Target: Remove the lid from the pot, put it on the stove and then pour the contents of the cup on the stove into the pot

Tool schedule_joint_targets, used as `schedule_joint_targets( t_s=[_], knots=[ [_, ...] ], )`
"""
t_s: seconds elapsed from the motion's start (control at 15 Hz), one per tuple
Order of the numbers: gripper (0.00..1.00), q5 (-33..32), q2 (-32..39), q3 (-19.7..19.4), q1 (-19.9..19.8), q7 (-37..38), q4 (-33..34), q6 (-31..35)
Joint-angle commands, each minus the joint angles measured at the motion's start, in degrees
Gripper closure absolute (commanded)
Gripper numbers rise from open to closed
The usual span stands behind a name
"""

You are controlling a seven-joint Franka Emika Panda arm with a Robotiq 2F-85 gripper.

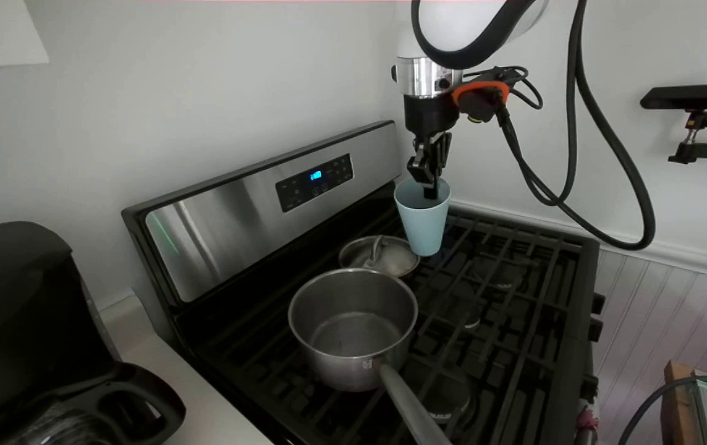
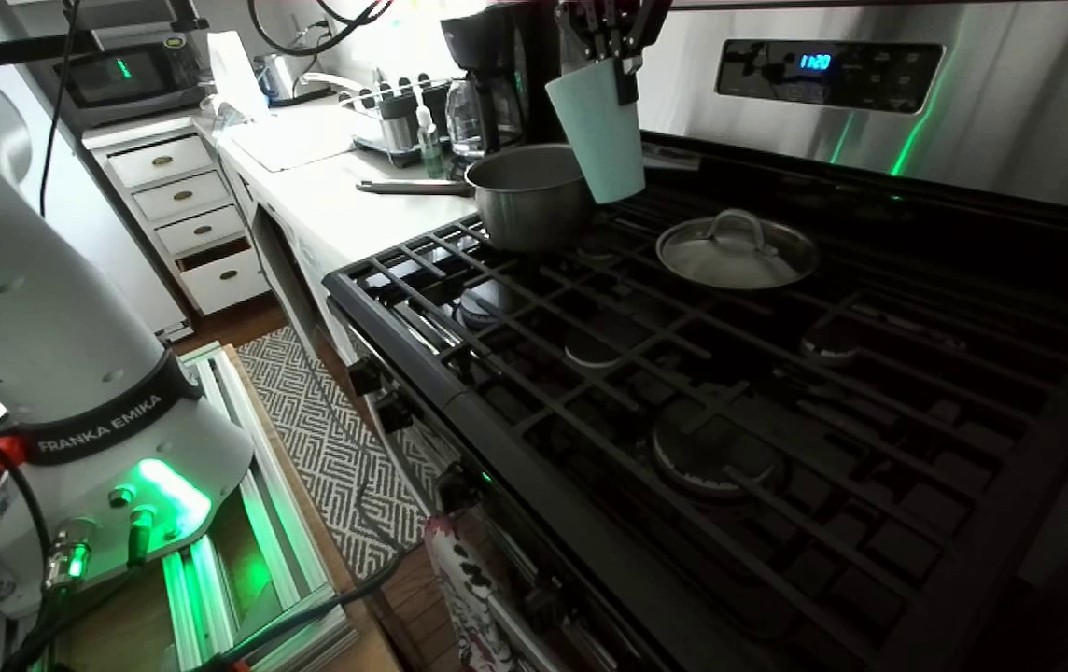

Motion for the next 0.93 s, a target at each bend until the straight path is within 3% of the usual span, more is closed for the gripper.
schedule_joint_targets(
  t_s=[0.0,0.27,0.87],
  knots=[
    [0.96,0.0,0.1,-0.1,0.3,0.0,0.1,-0.2],
    [0.99,0.0,0.3,-0.7,-0.1,-0.1,0.1,-0.2],
    [0.99,-11.4,0.3,5.0,3.8,10.7,0.6,0.1]
  ],
)
